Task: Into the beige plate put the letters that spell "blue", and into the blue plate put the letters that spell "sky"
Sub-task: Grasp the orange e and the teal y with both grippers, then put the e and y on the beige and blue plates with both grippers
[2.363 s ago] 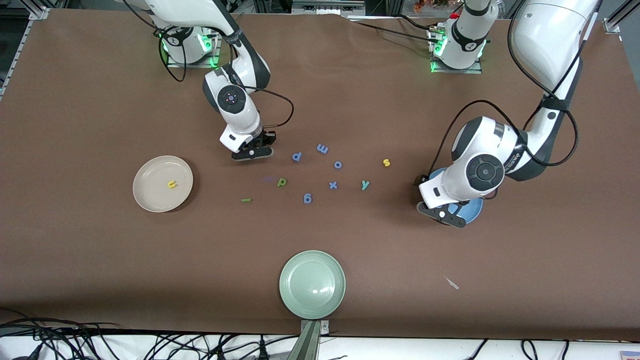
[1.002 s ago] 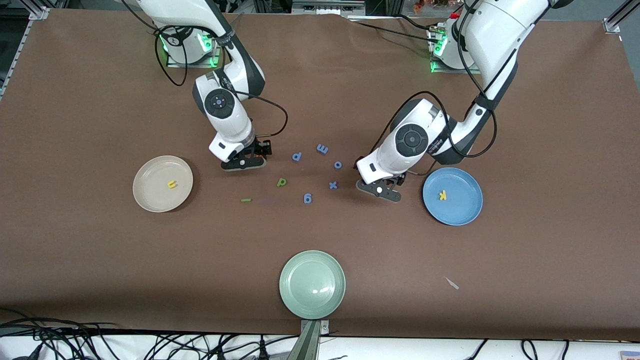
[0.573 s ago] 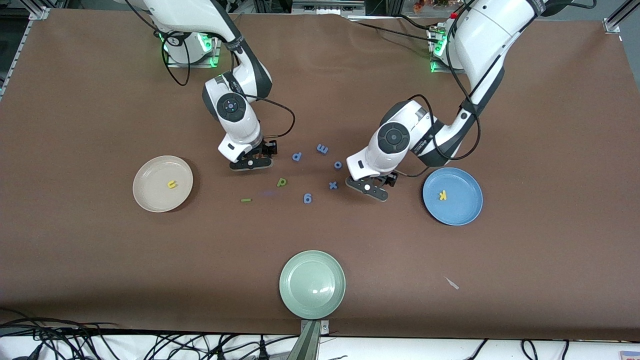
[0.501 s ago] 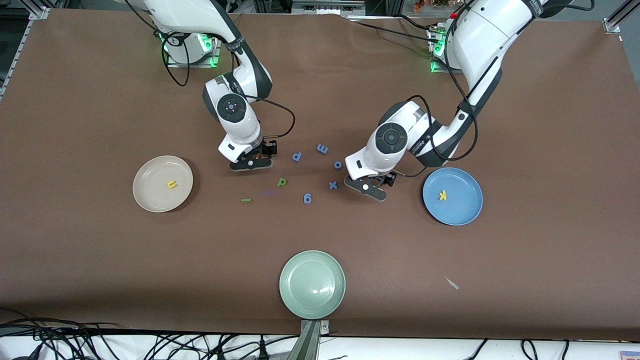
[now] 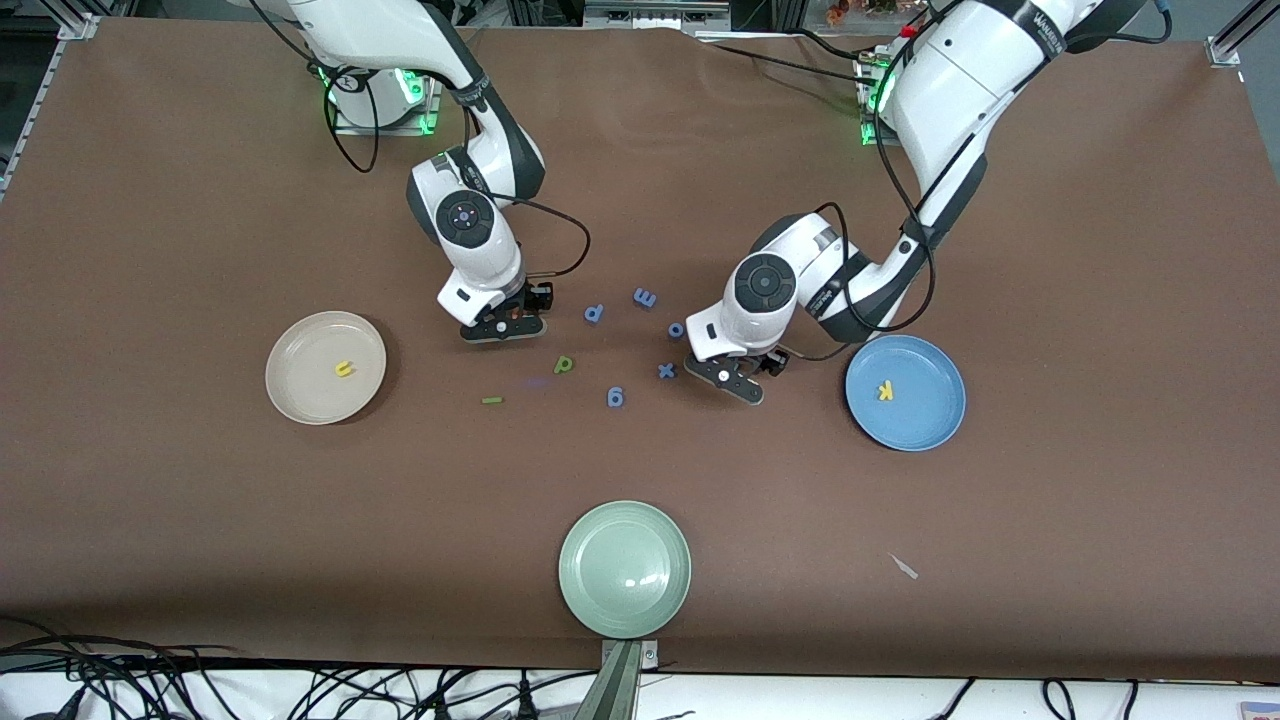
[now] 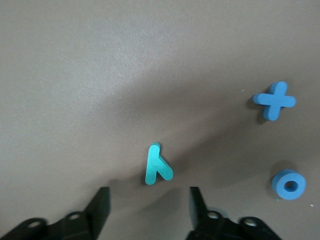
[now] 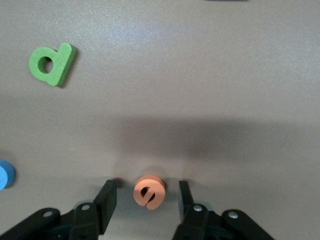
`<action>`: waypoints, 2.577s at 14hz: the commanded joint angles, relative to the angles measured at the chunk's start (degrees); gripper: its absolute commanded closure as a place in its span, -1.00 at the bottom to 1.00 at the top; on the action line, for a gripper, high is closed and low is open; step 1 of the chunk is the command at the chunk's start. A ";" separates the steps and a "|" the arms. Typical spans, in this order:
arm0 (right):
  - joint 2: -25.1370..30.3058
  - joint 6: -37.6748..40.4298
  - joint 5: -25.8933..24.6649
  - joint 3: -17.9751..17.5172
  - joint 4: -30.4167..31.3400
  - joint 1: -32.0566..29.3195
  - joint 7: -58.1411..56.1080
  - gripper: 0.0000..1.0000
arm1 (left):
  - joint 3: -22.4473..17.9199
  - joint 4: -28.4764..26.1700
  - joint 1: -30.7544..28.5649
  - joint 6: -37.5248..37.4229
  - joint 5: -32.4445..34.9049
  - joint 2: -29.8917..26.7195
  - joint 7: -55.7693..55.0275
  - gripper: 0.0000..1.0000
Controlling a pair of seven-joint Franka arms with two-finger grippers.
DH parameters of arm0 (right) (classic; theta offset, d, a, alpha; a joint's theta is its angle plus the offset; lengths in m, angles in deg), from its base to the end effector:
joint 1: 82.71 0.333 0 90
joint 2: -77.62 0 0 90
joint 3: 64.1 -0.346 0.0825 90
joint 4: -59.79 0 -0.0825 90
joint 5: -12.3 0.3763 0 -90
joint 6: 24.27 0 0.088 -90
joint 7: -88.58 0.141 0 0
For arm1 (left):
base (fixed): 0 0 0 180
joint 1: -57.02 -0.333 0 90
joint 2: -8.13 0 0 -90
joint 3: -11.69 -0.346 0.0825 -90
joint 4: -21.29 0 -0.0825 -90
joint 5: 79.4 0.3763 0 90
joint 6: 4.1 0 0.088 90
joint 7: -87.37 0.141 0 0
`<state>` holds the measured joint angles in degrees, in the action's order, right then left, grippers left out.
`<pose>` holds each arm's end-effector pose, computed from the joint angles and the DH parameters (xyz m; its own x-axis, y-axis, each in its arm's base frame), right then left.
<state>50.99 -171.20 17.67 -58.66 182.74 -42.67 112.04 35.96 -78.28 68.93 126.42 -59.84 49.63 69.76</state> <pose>0.4713 0.3245 0.1788 0.9915 0.1232 -0.0414 0.1238 -0.9922 0.0123 0.5566 -0.3605 0.1752 0.8809 -0.4613 -0.1060 -0.4628 -0.8864 0.0115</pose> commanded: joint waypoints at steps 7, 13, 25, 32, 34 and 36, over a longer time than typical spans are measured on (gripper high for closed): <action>-0.61 -0.46 -0.10 0.27 0.01 0.38 0.00 0.07 | 0.08 6.06 0.48 -0.18 2.15 4.64 -0.67 0.15; -0.62 -0.55 -0.10 0.19 0.89 0.38 0.00 0.16 | 0.08 5.88 0.57 -0.35 2.06 4.38 -1.12 0.07; -1.23 -1.69 -0.18 0.27 0.63 0.38 -0.17 0.48 | 0.87 4.92 -6.44 -12.63 1.18 -5.45 -0.15 1.00; 2.81 11.05 -0.01 9.48 -5.61 -0.05 -15.43 0.50 | 1.14 1.76 -18.15 -16.97 2.14 -7.57 10.84 0.93; 2.29 10.97 -0.01 12.65 -6.23 -1.01 -21.50 0.50 | 1.22 0.79 -18.86 -16.97 2.06 -7.31 10.49 -0.22; 2.02 11.14 -0.01 13.10 -7.89 -6.00 -28.26 0.50 | 1.40 0.61 -18.77 -17.23 1.18 -8.10 9.35 -1.00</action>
<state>53.28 -161.10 17.67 -45.48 176.63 -44.68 89.56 36.53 -76.05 49.91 109.34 -59.44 43.72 80.07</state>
